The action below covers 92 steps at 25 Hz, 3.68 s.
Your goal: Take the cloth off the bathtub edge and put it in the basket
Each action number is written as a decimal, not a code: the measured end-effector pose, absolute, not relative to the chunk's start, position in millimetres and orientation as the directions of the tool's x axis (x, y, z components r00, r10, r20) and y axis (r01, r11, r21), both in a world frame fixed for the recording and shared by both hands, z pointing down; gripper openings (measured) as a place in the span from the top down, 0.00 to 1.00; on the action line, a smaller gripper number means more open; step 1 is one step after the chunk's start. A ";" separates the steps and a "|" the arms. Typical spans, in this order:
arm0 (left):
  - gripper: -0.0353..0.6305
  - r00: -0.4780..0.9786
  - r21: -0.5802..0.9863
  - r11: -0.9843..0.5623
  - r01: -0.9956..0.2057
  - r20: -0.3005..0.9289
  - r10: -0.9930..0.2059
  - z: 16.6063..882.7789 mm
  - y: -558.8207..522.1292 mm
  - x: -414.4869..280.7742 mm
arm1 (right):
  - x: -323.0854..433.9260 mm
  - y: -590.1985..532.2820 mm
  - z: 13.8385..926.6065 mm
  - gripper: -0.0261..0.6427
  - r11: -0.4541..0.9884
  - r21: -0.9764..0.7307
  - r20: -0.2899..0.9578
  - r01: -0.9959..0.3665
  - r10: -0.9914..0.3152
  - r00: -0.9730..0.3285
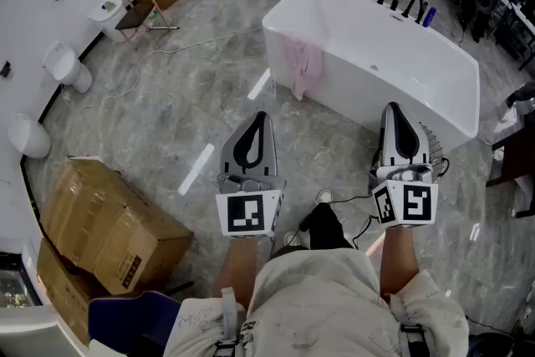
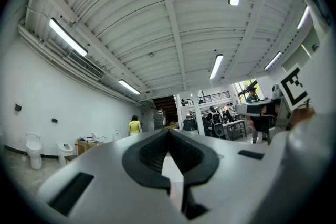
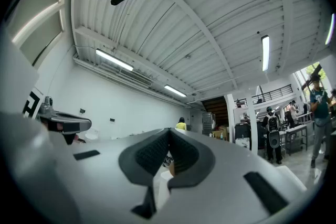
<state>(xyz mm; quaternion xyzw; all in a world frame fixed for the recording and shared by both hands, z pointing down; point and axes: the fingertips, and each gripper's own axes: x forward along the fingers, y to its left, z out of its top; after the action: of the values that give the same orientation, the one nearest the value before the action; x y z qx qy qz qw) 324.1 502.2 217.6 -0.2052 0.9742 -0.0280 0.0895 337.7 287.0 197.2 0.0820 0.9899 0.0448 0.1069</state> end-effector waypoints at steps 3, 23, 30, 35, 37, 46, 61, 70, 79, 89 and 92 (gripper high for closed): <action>0.94 -0.901 -0.087 0.915 -0.395 -0.159 -0.404 216.7 500.6 322.8 | 336.3 286.2 197.6 0.98 0.983 0.106 -0.205 0.152 0.171 -0.964; 0.94 -0.905 -0.092 0.909 -0.406 -0.099 -0.414 230.3 457.2 279.4 | 295.0 241.0 214.3 0.98 0.985 -0.002 -0.196 0.171 0.168 -0.966; 0.94 -0.912 -0.095 0.913 -0.396 -0.070 -0.403 239.2 434.6 230.1 | 242.4 213.6 228.9 0.98 0.984 -0.041 -0.171 0.173 0.164 -0.972; 0.94 -0.909 -0.109 0.908 -0.406 -0.053 -0.413 242.5 410.3 188.7 | 198.9 187.9 237.3 0.98 0.982 -0.091 -0.162 0.168 0.152 -0.975; 0.94 -0.907 -0.115 0.904 -0.411 -0.044 -0.418 243.6 400.8 171.9 | 182.1 178.3 236.7 0.98 0.980 -0.106 -0.170 0.169 0.149 -0.974; 0.94 -0.905 -0.145 0.902 -0.408 -0.064 -0.420 221.1 349.2 112.6 | 127.1 124.0 221.3 0.98 0.977 -0.127 -0.210 0.171 0.142 -0.967; 0.94 -0.897 -0.158 0.896 -0.415 -0.091 -0.432 210.7 279.8 64.6 | 83.6 55.9 221.1 0.98 0.972 -0.161 -0.210 0.169 0.133 -0.969; 0.94 -0.907 -0.102 0.909 -0.403 -0.088 -0.412 228.0 293.0 18.2 | 38.5 72.3 229.1 0.98 0.977 -0.117 -0.182 0.179 0.156 -0.971; 0.94 -0.885 -0.091 0.898 -0.430 -0.156 -0.439 211.4 302.4 -44.5 | -18.7 89.2 209.6 0.98 0.985 -0.064 -0.215 0.162 0.145 -0.966; 0.94 -0.892 -0.065 0.908 -0.413 -0.171 -0.418 206.5 375.1 -129.7 | -108.5 158.2 189.0 0.98 0.987 0.019 -0.209 0.161 0.161 -0.964; 0.94 -0.901 -0.055 0.914 -0.402 -0.156 -0.405 212.2 399.3 -155.4 | -134.4 176.1 188.7 0.98 0.988 0.036 -0.197 0.152 0.156 -0.968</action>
<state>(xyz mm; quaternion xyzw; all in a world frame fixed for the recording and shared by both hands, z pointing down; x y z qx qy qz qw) -155.4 399.3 212.2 -0.2069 0.9748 -0.0109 0.0823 -134.4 176.1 188.7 0.0775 0.9919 0.0106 0.0999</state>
